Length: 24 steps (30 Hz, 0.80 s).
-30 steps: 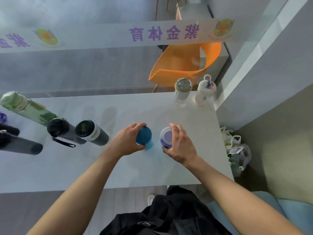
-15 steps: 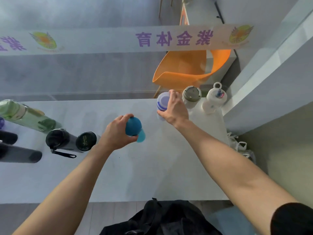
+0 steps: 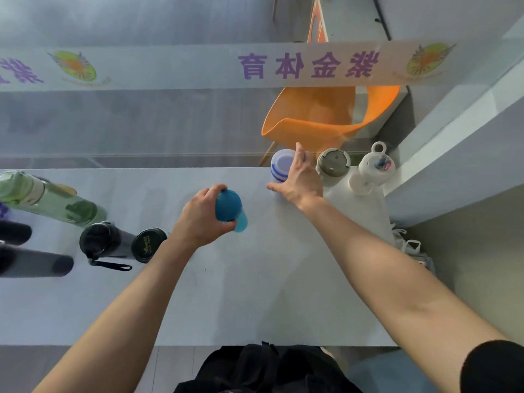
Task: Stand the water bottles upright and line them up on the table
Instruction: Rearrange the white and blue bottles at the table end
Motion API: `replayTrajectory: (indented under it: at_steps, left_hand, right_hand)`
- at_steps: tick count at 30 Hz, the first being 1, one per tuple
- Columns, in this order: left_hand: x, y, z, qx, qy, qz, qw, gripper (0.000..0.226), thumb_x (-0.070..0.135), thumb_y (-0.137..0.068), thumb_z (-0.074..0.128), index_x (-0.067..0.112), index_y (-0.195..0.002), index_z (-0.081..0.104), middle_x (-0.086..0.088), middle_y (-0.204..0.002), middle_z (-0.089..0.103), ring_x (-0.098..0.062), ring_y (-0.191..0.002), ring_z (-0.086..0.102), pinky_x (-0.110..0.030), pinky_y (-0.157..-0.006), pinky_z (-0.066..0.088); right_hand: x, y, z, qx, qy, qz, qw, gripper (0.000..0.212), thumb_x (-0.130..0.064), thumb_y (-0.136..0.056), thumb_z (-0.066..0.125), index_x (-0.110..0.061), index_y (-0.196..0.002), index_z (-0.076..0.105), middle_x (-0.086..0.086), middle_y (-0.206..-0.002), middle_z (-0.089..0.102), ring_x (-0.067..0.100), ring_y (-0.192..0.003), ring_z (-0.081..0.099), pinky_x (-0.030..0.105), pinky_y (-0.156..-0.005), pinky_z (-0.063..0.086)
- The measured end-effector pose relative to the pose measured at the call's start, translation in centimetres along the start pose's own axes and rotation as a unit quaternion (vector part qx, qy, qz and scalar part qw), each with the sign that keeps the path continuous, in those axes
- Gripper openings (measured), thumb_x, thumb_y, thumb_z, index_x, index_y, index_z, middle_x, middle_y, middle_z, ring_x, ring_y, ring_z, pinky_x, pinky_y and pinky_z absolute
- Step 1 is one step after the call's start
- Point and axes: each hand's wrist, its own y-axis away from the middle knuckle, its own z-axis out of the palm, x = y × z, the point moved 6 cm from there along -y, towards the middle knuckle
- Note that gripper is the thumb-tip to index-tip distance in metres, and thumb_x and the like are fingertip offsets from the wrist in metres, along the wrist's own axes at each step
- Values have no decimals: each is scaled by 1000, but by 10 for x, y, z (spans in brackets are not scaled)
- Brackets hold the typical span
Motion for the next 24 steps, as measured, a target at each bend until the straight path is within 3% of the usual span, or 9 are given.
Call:
replayTrajectory:
  at_steps: [5,9,12,16,19,24]
  left_hand:
    - [0,-18,-5,-1,4,-11,1000,87,41,-71,94,29,-146,51,-1,-129,65,-25,-106,62,-47,-95,59]
    - [2,-36,-11,-6,11,-13,1000,86,36,-71,95,25,-146,53,-4,-131,65,-30,-112,62,-45,-97,56]
    - [1,-51,-14,-7,18,-13,1000,84,33,-70,95,24,-143,54,-5,-128,64,-31,-111,62,-45,-94,57]
    - [-3,-72,-12,-16,17,-15,1000,82,30,-70,95,24,-141,53,-7,-127,61,-31,-114,60,-48,-94,59]
    - [-6,-87,-10,-17,20,-16,1000,83,27,-73,96,22,-144,52,-7,-132,60,-30,-120,57,-43,-96,55]
    - [-7,-105,-3,-28,21,-15,999,83,28,-77,94,25,-148,50,-7,-137,58,-30,-123,57,-38,-97,49]
  right_hand:
    - [16,31,-9,63,-5,49,997,137,-67,-68,91,-8,-167,19,16,-165,37,35,-146,48,43,-115,46]
    - [35,80,9,54,9,104,993,91,-51,-83,83,-6,-152,45,17,-150,48,37,-134,55,44,-104,52]
    - [44,110,50,-55,45,85,994,62,-43,-88,77,-11,-138,59,12,-138,54,34,-126,60,41,-103,52]
    - [40,134,101,-147,92,39,984,82,-57,-79,82,-23,-148,55,5,-142,53,30,-134,54,41,-108,51]
    - [39,141,128,-195,132,31,971,104,-65,-74,85,-29,-162,41,6,-164,40,28,-152,38,44,-117,45]
    - [38,148,141,-225,150,36,962,101,-55,-79,89,-27,-163,41,7,-176,22,30,-162,21,45,-125,35]
